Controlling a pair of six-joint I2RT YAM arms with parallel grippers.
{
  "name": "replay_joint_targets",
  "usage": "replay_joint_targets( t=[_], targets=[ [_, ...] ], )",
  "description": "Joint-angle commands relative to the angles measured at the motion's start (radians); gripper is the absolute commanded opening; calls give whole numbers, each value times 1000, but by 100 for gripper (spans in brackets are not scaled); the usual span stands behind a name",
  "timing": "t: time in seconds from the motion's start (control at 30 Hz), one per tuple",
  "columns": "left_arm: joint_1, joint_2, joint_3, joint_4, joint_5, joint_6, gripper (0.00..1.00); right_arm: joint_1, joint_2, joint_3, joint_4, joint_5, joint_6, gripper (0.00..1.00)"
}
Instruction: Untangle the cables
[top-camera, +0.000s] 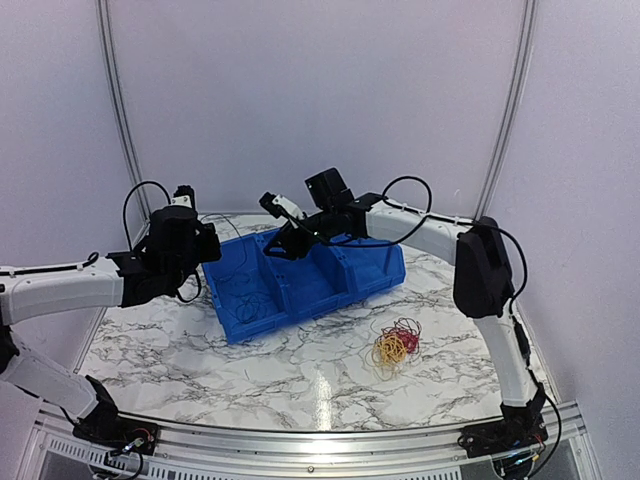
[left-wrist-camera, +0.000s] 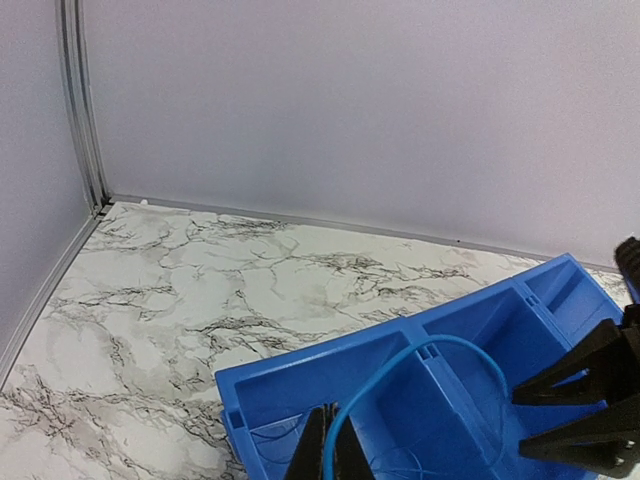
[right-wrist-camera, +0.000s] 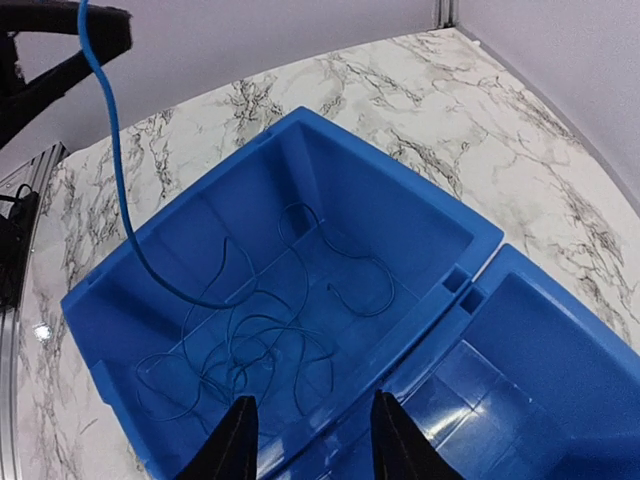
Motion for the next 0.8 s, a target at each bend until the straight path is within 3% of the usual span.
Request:
replay_joint_targets(
  t=[0.0, 0.27, 0.53, 0.77],
  targets=[
    [19, 5, 27, 11, 8, 32, 0, 9, -220, -114, 21, 0, -30, 41],
    [57, -27, 65, -22, 38, 111, 0, -30, -515, -408, 22, -15, -111, 44],
    [58, 93, 125, -139, 158, 93, 0, -216, -803, -851, 183, -117, -128, 41],
    [58, 222, 161, -208, 172, 52, 0, -334, -940, -1061, 286, -120, -100, 40]
  ],
)
